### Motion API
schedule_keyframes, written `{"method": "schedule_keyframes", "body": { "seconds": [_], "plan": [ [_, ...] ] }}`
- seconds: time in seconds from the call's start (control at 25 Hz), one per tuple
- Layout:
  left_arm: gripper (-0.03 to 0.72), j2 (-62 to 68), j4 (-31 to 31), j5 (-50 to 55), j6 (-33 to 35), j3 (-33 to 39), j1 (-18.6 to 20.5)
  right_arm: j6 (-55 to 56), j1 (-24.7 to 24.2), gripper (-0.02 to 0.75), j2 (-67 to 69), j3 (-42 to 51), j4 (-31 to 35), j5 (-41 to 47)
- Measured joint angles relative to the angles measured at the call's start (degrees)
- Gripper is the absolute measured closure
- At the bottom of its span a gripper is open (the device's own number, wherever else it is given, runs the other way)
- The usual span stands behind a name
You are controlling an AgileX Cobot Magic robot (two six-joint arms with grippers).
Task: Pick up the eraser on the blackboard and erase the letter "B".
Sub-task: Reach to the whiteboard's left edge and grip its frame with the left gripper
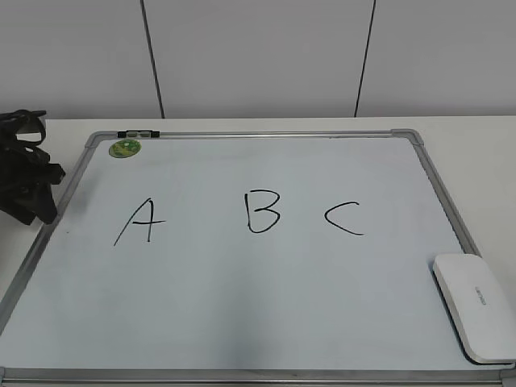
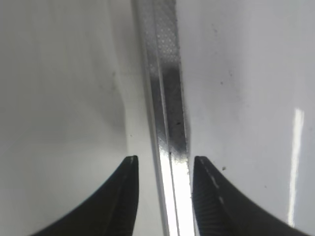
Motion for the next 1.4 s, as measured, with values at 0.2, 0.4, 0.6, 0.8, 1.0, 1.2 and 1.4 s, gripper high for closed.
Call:
{"method": "schedule_keyframes", "body": {
  "seconds": [0.2, 0.4, 0.6, 0.8, 1.0, 1.2, 1.4],
  "plan": [
    [0.436, 0.0, 0.0, -0.8, 0.1, 0.0, 0.0, 0.0, 0.0, 0.152, 0.0, 0.0, 0.0, 0.0],
    [0.437, 0.0, 0.0, -0.9, 0.1, 0.0, 0.0, 0.0, 0.0, 0.152, 0.0, 0.0, 0.1, 0.0],
    [0.437, 0.7, 0.0, -1.1, 0.1, -0.1, 0.0, 0.0, 0.0, 0.151, 0.0, 0.0, 0.1, 0.0],
    [0.440, 2.3, 0.0, -1.0, 0.1, -0.1, 0.0, 0.0, 0.0, 0.151, 0.0, 0.0, 0.1, 0.0],
    [0.514, 2.4, -0.3, -1.0, 0.1, -0.2, 0.0, 0.0, 0.0, 0.152, 0.0, 0.0, 0.1, 0.0],
    [0.629, 2.6, -0.8, -0.6, 0.1, -0.4, 0.0, 0.0, 0.0, 0.152, 0.0, 0.0, 0.1, 0.0],
    [0.671, 2.6, -1.4, -0.5, -0.3, -0.5, 0.2, 0.0, 0.0, 0.151, 0.0, 0.0, 1.3, 0.0]
  ]
}}
